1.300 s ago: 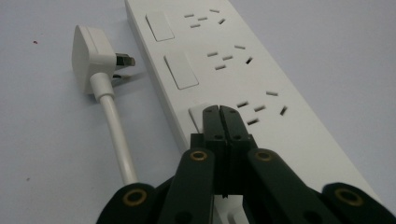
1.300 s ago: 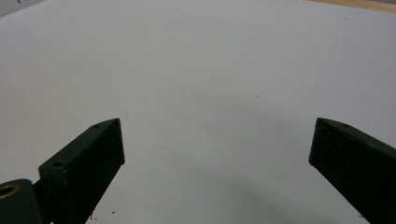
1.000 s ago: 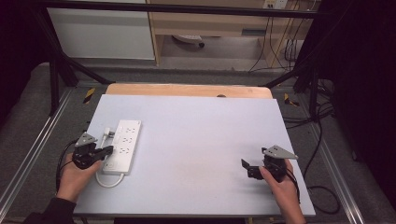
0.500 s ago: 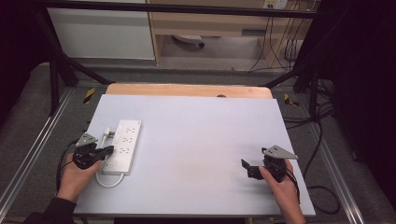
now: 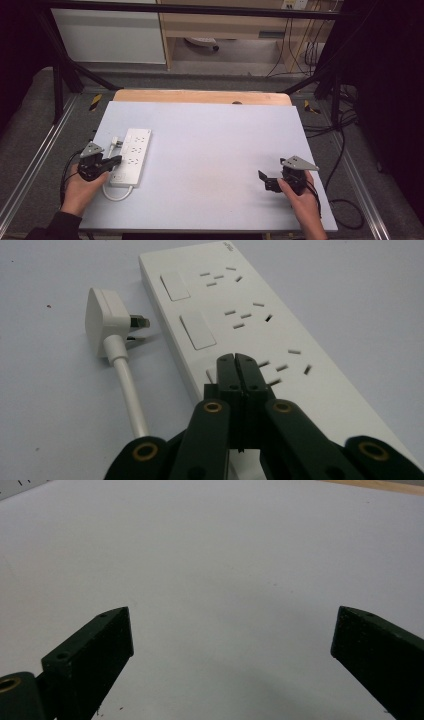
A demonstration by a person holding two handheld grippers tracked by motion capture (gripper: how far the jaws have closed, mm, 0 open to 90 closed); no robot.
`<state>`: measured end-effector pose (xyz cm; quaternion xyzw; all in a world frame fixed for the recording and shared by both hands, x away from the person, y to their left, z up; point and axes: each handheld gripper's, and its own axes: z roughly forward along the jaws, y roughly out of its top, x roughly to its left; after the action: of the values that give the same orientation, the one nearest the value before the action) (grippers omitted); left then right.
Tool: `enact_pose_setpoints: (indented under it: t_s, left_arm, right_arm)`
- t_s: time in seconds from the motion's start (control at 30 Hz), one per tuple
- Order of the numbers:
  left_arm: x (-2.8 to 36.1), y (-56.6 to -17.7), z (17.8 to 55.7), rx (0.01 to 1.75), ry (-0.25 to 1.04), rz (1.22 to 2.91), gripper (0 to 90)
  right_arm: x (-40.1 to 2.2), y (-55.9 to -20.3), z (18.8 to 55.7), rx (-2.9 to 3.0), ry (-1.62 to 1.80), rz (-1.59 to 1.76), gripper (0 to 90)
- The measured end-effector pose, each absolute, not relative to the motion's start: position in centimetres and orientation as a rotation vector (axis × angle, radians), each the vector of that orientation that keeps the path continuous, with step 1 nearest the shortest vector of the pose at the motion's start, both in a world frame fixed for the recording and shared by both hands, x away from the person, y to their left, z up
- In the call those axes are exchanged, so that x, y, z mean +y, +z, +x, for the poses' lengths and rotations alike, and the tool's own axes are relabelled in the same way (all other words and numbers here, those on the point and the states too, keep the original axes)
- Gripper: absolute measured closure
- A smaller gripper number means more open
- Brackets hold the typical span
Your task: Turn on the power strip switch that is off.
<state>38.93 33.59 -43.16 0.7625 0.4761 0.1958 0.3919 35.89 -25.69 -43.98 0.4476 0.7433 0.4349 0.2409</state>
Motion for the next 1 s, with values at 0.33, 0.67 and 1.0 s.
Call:
enact_pose_setpoints:
  t_s: [0.33, 0.67, 1.0]
  left_arm:
    - [33.5, -43.0, 38.8, 1.190, 0.500, 1.908, 90.0]
    - [33.2, -42.4, 38.6, 1.146, 0.518, 1.866, 90.0]
    - [33.1, -41.9, 38.3, 1.132, 0.561, 1.798, 77.4]
  right_arm:
    - [-25.7, -44.0, 35.9, 2.033, 1.191, 1.224, 3.9]
    - [-25.7, -44.0, 35.9, 2.032, 1.191, 1.225, 3.9]
    - [-25.7, -44.0, 35.9, 2.032, 1.192, 1.225, 3.9]
